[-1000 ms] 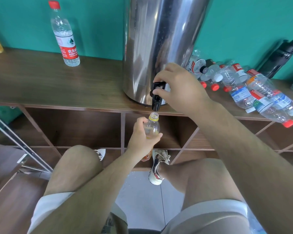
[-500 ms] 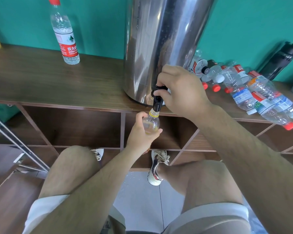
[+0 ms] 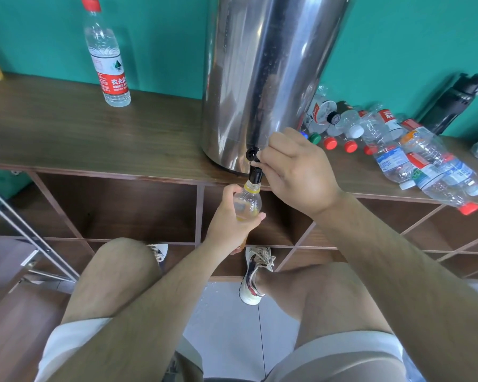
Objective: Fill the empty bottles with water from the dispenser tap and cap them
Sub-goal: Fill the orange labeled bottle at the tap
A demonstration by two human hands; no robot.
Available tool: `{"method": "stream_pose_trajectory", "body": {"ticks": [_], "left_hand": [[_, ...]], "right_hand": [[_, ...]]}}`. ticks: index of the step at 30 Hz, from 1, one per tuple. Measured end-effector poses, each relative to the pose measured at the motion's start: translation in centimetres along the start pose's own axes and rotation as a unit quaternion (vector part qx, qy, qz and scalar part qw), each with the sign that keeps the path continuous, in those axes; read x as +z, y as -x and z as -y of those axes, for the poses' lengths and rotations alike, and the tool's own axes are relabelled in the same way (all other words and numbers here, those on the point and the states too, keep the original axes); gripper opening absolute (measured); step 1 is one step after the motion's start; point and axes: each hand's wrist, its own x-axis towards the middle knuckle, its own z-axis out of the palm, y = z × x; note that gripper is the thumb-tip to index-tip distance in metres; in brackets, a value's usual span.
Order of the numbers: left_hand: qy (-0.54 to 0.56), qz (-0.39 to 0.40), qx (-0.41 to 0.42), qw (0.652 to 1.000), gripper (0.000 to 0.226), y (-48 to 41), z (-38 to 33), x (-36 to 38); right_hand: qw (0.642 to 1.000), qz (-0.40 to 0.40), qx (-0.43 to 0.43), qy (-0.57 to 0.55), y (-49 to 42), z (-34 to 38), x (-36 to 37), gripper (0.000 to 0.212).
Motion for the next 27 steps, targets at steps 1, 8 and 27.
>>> {"method": "stream_pose_trajectory", "body": {"ticks": [1, 8, 27], "left_hand": [[0.003, 0.001, -0.001, 1.000, 0.067, 0.0, -0.1, 0.0], [0.006, 0.006, -0.003, 1.000, 0.069, 0.0, -0.3, 0.0], [0.033, 0.006, -0.007, 0.999, 0.070, -0.2, 0.0, 0.3]], "right_hand": [[1.000, -0.007, -0.008, 0.003, 0.2, 0.0, 0.1, 0.020], [0.999, -0.042, -0.033, 0.013, 1.2, 0.2, 0.6, 0.030], [0.965, -0.044, 0.222, -0.130, 4.6, 2.0, 0.6, 0.017]]}}
